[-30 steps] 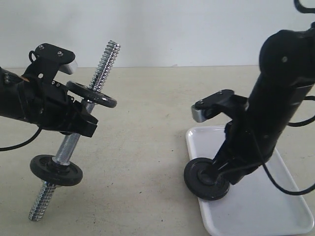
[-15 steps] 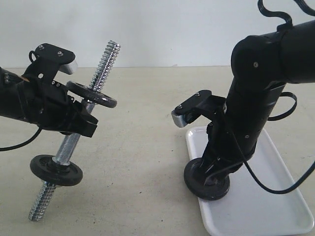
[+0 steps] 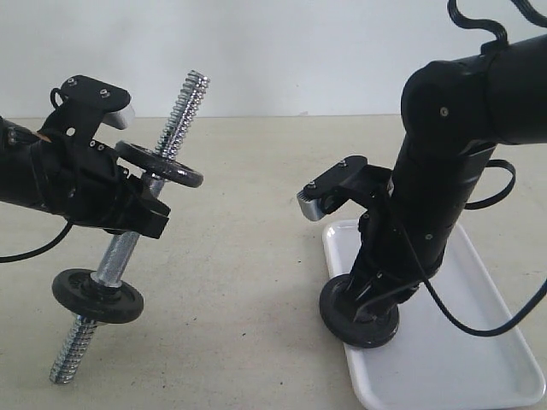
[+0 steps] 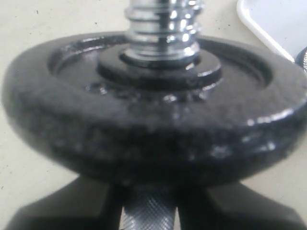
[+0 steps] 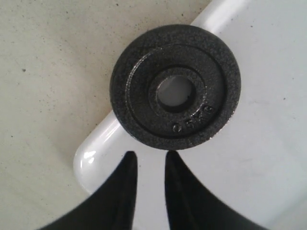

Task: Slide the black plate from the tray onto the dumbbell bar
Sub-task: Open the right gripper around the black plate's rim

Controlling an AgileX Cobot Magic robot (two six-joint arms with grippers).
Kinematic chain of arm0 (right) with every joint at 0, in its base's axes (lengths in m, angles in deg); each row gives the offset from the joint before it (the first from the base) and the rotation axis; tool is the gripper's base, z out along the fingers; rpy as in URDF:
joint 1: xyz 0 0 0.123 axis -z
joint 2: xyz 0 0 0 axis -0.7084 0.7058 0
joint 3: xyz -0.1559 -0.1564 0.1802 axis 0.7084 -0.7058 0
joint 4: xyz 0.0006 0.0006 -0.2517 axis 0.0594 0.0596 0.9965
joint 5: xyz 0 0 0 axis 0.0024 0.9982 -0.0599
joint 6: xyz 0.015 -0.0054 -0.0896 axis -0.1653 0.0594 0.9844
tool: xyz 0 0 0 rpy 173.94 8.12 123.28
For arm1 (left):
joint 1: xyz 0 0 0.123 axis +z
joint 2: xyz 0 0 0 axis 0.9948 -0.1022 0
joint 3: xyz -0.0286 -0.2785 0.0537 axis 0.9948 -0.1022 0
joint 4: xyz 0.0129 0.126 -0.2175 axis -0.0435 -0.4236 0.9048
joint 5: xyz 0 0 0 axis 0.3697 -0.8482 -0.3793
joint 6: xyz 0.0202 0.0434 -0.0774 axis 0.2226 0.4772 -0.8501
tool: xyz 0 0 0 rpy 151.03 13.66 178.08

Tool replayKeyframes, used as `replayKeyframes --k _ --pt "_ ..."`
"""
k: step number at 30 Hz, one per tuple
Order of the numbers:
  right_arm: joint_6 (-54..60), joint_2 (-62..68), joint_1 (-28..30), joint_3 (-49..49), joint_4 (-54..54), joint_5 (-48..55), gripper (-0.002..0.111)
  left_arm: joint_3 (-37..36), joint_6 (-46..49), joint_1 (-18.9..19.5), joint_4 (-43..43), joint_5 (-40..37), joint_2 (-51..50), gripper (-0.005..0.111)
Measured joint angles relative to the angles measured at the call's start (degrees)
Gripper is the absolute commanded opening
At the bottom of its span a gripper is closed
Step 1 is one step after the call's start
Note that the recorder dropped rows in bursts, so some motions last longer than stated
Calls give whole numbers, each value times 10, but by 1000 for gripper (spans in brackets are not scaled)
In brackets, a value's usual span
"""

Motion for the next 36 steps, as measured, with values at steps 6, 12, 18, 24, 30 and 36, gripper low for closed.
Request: replayKeyframes --k 6,12,18,24,30,36 --pt "0 0 0 0 0 -27 86 0 0 0 0 0 0 4" --pt "0 0 0 0 0 -62 103 0 0 0 0 -1 0 4" --pt "0 0 0 0 0 -76 103 0 0 0 0 -1 0 4" --pt "0 0 0 1 0 -83 103 0 0 0 0 -1 0 4" --pt "0 0 0 -6 0 -101 103 0 0 0 0 -1 0 4" --pt "0 0 0 -54 5 -161 103 0 0 0 -1 -6 0 4"
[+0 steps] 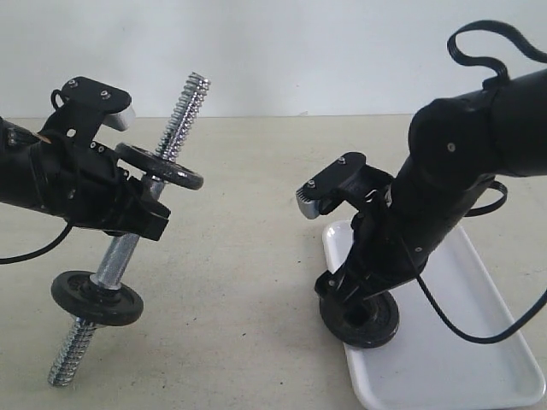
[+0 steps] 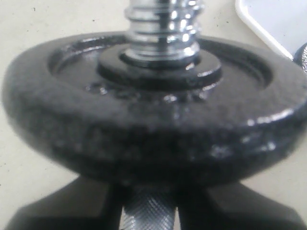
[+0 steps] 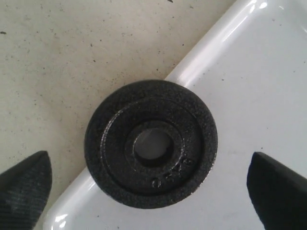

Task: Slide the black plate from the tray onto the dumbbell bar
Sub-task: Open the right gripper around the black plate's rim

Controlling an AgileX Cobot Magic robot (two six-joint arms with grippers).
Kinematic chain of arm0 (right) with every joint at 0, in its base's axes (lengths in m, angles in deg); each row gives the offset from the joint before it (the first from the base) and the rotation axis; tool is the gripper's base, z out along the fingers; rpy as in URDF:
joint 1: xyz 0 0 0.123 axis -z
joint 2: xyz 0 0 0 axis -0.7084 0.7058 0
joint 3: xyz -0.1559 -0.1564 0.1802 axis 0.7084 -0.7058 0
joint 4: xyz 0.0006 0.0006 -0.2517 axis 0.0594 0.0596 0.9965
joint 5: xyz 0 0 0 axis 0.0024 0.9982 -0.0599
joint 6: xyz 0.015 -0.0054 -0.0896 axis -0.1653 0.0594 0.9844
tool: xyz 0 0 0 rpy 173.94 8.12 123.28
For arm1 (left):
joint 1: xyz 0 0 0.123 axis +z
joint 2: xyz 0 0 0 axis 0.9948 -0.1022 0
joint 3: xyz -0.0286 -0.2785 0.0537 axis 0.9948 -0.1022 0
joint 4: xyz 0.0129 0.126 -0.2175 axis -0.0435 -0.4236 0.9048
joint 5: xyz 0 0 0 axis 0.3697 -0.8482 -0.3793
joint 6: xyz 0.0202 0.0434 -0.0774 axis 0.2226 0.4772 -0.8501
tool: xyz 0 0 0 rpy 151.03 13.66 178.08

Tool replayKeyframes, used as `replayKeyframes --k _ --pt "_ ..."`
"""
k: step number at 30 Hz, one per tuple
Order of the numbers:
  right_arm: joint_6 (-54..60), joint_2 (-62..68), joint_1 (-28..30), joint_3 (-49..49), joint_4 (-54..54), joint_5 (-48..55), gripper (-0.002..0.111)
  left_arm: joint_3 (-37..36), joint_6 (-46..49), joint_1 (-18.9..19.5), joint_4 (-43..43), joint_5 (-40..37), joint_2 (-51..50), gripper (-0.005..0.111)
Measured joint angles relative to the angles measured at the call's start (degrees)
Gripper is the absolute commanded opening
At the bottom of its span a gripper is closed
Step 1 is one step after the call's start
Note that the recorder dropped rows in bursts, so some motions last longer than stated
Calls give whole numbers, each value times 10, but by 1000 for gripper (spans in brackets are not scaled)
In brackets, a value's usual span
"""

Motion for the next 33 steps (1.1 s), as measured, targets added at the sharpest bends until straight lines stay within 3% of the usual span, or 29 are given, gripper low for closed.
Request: replayKeyframes --k 8,33 --pt "-3 0 0 -8 0 -47 103 0 0 0 0 -1 0 4" --pt "-15 0 0 -8 0 -54 103 0 0 0 0 -2 0 4"
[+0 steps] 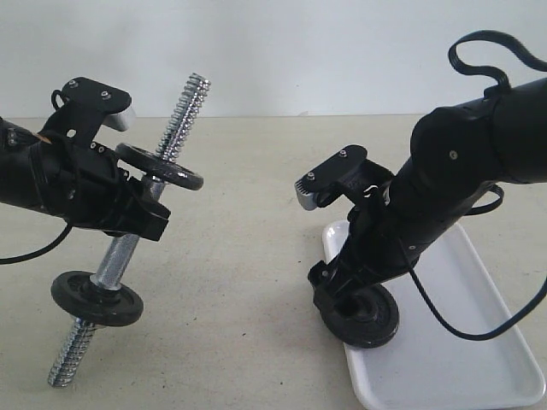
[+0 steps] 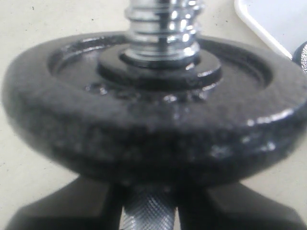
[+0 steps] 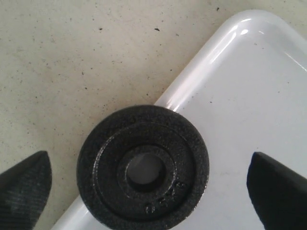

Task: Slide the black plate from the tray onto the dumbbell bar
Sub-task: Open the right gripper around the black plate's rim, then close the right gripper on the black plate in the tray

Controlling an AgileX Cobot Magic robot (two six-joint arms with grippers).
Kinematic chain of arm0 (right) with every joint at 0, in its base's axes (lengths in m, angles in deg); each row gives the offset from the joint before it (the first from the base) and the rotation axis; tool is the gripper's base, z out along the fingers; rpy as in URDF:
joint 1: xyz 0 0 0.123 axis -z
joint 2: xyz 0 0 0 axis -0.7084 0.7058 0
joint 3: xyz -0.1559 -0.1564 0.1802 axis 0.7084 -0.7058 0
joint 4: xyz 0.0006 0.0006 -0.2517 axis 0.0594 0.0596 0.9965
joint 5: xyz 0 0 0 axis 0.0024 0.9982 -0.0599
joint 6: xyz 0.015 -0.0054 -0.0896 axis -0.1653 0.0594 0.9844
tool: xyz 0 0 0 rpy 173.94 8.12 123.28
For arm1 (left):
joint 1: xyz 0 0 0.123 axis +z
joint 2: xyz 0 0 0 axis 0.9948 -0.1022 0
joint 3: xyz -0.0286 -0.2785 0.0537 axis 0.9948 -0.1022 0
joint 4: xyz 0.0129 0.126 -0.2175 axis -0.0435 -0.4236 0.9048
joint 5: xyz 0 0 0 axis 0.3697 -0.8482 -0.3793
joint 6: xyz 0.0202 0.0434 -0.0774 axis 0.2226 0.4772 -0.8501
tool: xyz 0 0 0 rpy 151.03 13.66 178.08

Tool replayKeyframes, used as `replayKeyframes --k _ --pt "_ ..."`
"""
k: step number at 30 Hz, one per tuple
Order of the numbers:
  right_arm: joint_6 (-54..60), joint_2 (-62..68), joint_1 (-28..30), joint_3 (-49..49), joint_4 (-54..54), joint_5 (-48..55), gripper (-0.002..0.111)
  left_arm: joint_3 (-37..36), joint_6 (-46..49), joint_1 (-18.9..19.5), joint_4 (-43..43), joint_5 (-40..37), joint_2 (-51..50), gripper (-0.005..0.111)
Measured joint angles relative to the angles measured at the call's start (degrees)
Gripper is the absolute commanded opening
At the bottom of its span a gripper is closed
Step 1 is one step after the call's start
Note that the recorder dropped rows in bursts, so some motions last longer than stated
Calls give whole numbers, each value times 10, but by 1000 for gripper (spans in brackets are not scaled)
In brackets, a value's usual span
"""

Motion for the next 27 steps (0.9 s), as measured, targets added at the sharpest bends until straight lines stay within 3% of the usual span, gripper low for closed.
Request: replayKeyframes --k 27 --pt "-7 0 0 0 0 4 103 -25 -8 0 3 11 -11 4"
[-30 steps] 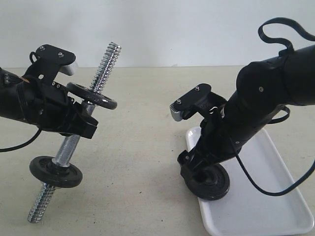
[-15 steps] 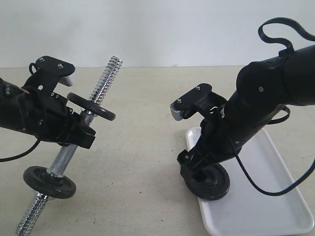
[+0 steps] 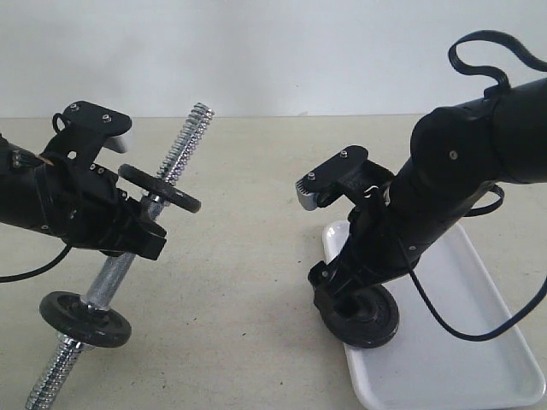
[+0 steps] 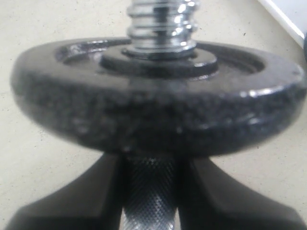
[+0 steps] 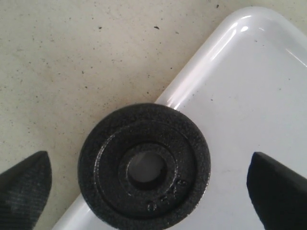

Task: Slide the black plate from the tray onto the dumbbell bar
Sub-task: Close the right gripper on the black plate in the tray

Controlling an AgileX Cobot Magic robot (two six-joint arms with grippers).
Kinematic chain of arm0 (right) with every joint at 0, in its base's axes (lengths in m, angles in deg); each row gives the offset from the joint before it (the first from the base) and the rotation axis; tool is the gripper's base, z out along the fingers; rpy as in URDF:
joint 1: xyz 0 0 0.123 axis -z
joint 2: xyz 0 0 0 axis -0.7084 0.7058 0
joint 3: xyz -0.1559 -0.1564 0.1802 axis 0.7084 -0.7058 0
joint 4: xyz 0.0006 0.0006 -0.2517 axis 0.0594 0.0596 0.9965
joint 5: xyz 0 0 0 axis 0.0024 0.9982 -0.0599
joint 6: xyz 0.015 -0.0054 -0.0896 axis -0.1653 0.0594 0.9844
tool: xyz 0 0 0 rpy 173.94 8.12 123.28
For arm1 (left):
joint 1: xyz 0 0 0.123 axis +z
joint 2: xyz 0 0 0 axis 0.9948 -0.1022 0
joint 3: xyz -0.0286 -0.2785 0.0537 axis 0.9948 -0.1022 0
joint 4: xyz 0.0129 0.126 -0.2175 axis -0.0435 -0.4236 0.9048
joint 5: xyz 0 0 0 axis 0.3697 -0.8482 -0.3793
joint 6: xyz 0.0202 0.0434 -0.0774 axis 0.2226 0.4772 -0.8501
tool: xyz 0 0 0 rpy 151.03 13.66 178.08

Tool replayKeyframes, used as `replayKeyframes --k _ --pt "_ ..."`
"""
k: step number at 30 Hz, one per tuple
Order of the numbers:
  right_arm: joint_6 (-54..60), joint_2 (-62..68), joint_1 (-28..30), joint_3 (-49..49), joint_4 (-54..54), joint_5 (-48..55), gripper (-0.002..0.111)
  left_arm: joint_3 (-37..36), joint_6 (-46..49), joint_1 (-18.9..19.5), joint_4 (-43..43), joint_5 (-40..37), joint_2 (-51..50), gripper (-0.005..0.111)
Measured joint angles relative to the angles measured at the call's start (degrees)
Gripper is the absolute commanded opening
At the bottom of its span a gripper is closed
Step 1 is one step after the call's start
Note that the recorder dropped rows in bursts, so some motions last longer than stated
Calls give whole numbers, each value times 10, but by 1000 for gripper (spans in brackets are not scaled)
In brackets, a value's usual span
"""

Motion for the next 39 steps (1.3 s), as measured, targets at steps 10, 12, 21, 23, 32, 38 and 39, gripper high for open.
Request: replayKeyframes --k 10,12,21,23,32,38,39 --pt "-6 0 0 0 0 14 103 0 0 0 1 0 0 4" --pt "-9 0 0 0 0 14 103 0 0 0 1 0 0 4" --pt "-24 0 0 0 -6 15 103 0 0 0 1 0 0 4" --pt "-27 0 0 0 -12 14 103 0 0 0 1 0 0 4" --pt "-31 69 0 0 -32 0 103 0 1 0 1 -1 0 4" --pt "-36 71 0 0 -31 -2 103 0 1 0 1 -1 0 4" --pt "-38 71 0 0 -33 -3 103 0 1 0 1 -1 0 4"
